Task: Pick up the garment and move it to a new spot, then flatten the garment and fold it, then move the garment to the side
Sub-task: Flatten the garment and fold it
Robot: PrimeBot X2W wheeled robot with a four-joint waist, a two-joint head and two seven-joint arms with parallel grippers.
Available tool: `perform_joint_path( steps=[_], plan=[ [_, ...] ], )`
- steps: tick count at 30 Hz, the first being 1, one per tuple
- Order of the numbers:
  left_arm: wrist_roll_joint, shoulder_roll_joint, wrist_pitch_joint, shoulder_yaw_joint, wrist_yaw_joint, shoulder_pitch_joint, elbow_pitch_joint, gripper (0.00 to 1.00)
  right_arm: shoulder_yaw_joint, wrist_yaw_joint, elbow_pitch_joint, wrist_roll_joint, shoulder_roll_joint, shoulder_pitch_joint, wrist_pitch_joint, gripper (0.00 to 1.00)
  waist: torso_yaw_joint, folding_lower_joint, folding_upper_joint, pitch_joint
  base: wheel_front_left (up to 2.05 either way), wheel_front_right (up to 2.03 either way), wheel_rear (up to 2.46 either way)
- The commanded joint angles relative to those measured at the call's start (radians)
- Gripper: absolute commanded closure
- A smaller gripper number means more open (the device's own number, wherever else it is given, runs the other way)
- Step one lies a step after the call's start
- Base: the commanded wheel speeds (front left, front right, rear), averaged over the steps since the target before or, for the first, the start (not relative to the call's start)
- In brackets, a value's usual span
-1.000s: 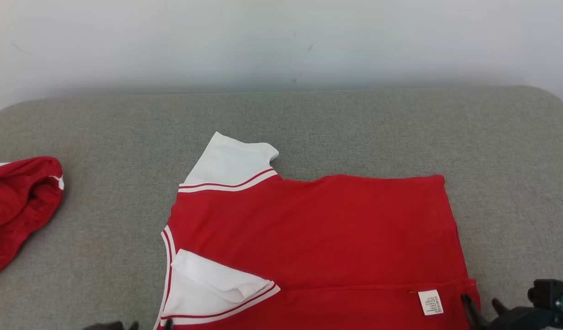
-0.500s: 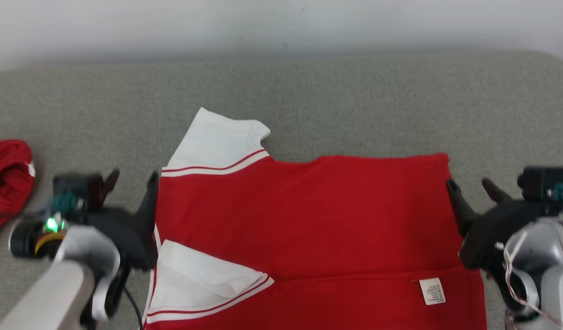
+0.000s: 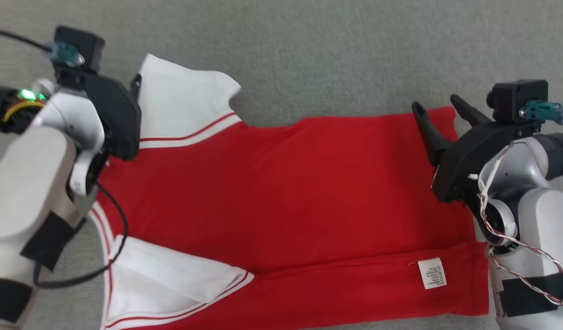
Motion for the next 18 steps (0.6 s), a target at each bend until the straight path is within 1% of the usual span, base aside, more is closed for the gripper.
perform_joint_path(
  steps=[1,4,9,14,15,17,18],
  plan=[
    [0.011,-0.004,-0.004,0.0,-0.006,-0.025,0.023,0.0,0.01,0.001,0.003,0.01,-0.005,-0.012,-0.013,0.0,-0.062,-0.0004,-0.0002,0.068,0.0,0.0,0.0],
    [0.014,-0.006,-0.004,0.002,0.001,-0.046,0.051,0.0,0.013,0.001,0.007,0.012,-0.007,-0.016,-0.023,0.0,-0.066,-0.0004,-0.0002,0.076,0.0,0.0,0.0],
    [0.01,-0.007,0.001,-0.004,-0.009,-0.077,0.105,0.0,0.017,0.001,0.026,0.012,-0.001,-0.005,-0.039,0.0,-0.069,-0.0004,-0.0002,0.083,0.0,0.0,0.0],
    [0.017,-0.012,0.011,-0.014,-0.006,-0.1,0.147,0.0,0.022,0.001,0.041,0.011,0.005,-0.006,-0.049,0.0,-0.072,-0.0004,-0.0002,0.082,0.0,0.0,0.0],
    [0.011,-0.016,0.021,-0.015,-0.006,-0.1,0.152,0.3,0.023,0.001,0.043,0.011,0.005,-0.008,-0.049,0.0,-0.072,-0.0004,-0.0002,0.082,0.0,0.0,0.0],
    [0.0,-0.017,0.043,-0.017,-0.012,-0.095,0.162,0.57,0.023,0.001,0.041,0.014,0.004,-0.01,-0.046,0.0,-0.072,-0.0004,-0.0002,0.084,0.0,0.0,0.0],
    [-0.002,-0.015,0.055,-0.018,-0.012,-0.097,0.165,0.64,0.024,0.001,0.039,0.016,0.003,-0.011,-0.044,0.0,-0.072,-0.0004,-0.0002,0.085,0.0,0.0,0.0]
  ],
)
